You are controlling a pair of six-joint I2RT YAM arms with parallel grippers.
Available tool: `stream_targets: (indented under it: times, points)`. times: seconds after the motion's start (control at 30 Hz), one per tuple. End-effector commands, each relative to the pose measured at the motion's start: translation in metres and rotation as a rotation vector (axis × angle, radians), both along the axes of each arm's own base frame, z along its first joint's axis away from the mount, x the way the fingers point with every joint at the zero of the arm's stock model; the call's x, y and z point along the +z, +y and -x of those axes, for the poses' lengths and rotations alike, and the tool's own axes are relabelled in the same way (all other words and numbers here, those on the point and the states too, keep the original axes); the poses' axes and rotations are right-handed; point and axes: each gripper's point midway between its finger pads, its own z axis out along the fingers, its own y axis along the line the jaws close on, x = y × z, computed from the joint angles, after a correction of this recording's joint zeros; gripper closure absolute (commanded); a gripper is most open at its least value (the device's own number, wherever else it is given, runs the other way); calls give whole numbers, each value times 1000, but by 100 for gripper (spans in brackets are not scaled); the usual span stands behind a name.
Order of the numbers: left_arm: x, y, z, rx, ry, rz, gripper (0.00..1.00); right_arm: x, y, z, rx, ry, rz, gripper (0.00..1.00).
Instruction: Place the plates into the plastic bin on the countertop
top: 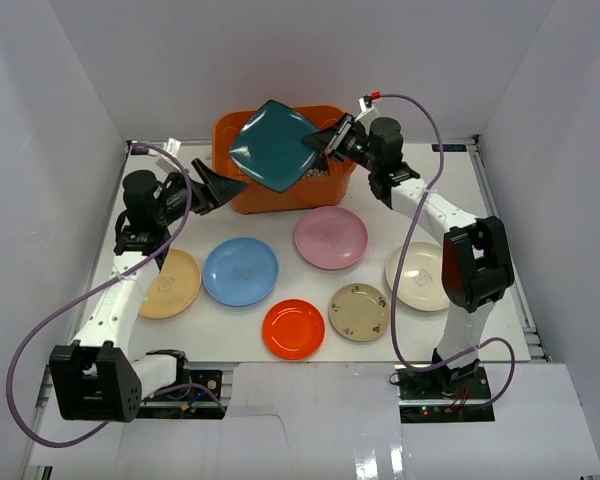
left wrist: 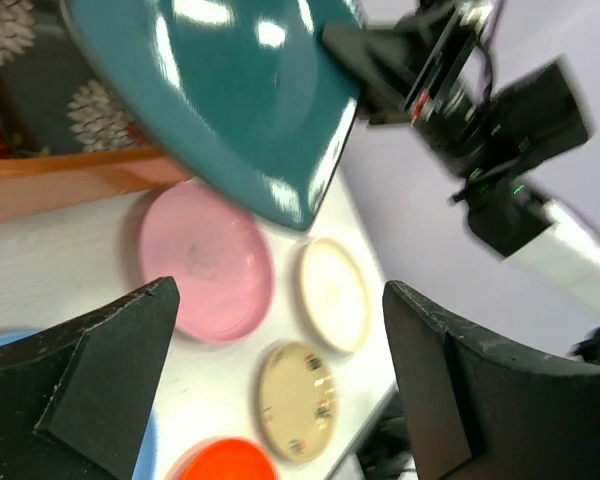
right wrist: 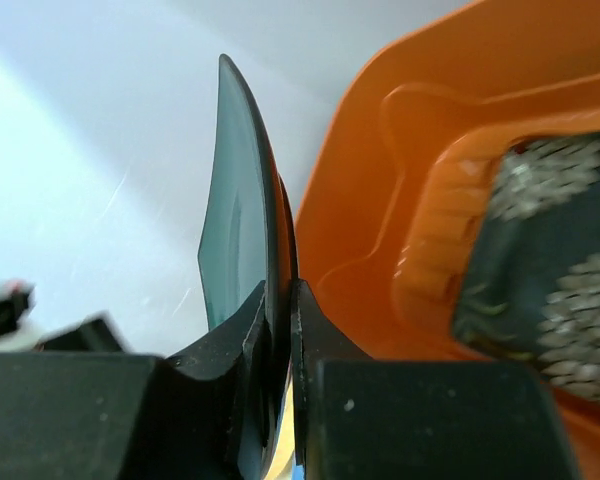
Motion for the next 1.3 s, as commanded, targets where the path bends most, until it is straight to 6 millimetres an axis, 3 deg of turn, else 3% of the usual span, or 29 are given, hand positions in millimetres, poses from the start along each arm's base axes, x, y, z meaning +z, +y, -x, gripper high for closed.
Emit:
stream_targets:
  times: [0.0, 0.17, 0.3, 0.33, 0.37, 0.4, 0.5, 0.67, 0.7, 0.9, 1.1, 1.2, 1.27]
  points:
    - [-28, 8, 5, 82, 13, -245, 6, 76, -27, -32, -152, -153, -130, 92]
    - [-35, 1, 17, 177, -43, -452, 6, 62, -37, -67, -215, -138, -99, 92]
    - [-23, -4, 27, 190, -114, -471, 6, 63, -32, -103, -251, -160, -28, 92]
    - [-21, -6, 28, 187, -126, -465, 6, 59, -30, -109, -254, -151, -20, 92]
    - [-24, -8, 30, 179, -126, -465, 6, 41, -26, -118, -253, -120, -2, 92]
    - [-25, -9, 30, 175, -129, -463, 6, 47, -26, -122, -257, -139, -2, 92]
    - [-32, -10, 31, 176, -121, -458, 6, 22, -26, -136, -285, -110, 33, 92]
    - [-40, -12, 28, 179, -100, -467, 6, -6, -16, -148, -285, -105, 77, 92]
    - [-41, -14, 29, 172, -98, -466, 6, -20, -11, -150, -274, -83, 94, 92]
    - [-46, -10, 24, 197, -84, -483, 6, -43, 16, -148, -209, -76, 122, 92]
    - [-56, -10, 20, 197, -63, -498, 7, -78, 14, -145, -229, -24, 179, 91]
    - [-58, -11, 19, 195, -61, -497, 7, -90, 13, -145, -229, -15, 227, 80]
    - [-59, -10, 18, 197, -60, -499, 7, -99, 12, -142, -235, 4, 268, 66]
